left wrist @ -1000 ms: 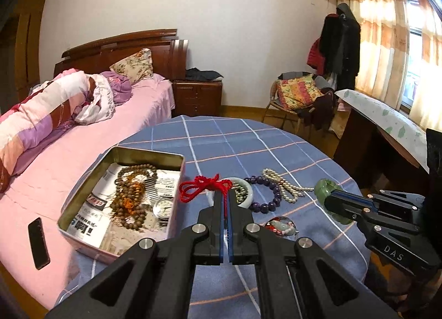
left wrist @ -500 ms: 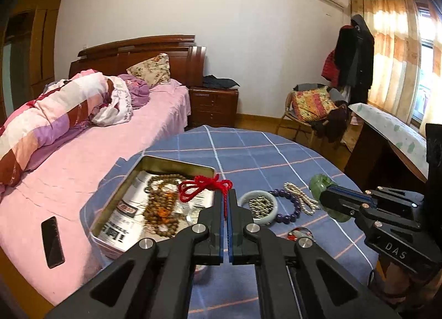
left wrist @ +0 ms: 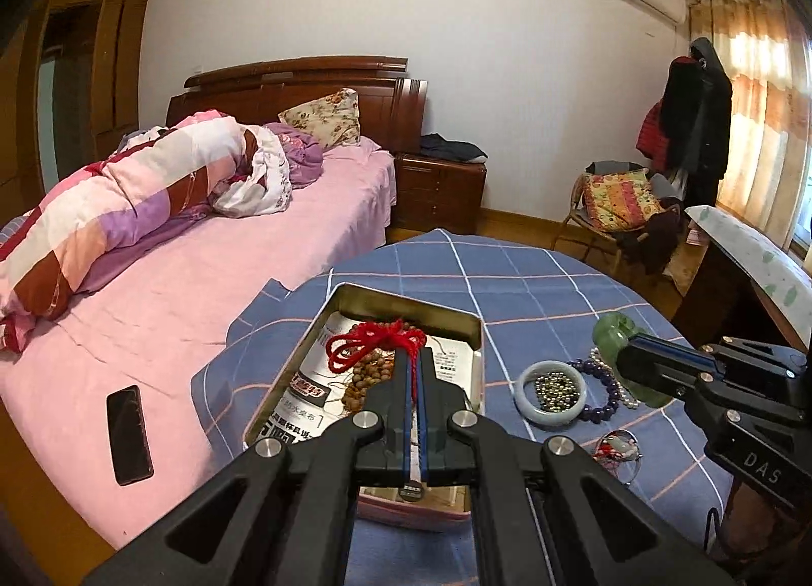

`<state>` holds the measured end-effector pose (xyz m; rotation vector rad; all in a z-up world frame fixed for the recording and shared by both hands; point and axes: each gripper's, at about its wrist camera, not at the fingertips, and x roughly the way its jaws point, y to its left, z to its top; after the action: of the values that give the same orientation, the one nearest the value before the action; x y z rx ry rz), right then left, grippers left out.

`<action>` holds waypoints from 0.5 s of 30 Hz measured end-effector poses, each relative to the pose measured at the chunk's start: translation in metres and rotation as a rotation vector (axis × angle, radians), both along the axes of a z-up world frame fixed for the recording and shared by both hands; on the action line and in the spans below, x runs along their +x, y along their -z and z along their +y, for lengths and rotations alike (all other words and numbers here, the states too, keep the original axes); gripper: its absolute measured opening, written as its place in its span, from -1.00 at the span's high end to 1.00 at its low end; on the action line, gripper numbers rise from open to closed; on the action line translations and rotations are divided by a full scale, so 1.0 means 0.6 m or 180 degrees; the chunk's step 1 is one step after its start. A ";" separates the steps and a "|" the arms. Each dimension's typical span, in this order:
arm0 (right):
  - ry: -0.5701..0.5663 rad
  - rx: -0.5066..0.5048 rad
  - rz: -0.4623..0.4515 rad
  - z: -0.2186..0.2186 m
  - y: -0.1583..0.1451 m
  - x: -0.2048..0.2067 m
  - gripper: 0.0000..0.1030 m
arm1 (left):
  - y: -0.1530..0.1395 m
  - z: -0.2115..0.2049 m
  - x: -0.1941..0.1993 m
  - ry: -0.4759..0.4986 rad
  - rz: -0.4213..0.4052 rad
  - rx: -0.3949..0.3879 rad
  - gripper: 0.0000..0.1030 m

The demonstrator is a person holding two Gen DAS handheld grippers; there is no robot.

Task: Organize jewelry
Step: 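Carry the red cord knot and green jade bangle over the tin with both grippers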

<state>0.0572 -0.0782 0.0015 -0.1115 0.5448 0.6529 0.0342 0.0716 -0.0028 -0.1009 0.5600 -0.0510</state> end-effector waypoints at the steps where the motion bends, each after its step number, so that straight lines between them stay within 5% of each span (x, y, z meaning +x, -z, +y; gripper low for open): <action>1: -0.0015 0.0004 0.0010 0.004 -0.002 0.004 0.83 | 0.001 0.001 0.001 -0.0005 0.0006 0.0005 1.00; 15: -0.0298 -0.0085 0.0028 0.085 -0.003 0.027 0.83 | 0.032 0.024 0.028 -0.0119 0.0218 0.0061 1.00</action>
<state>0.0731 -0.0275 0.0034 -0.1601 0.5594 0.7377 0.0508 0.0863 -0.0219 -0.0948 0.6266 -0.0059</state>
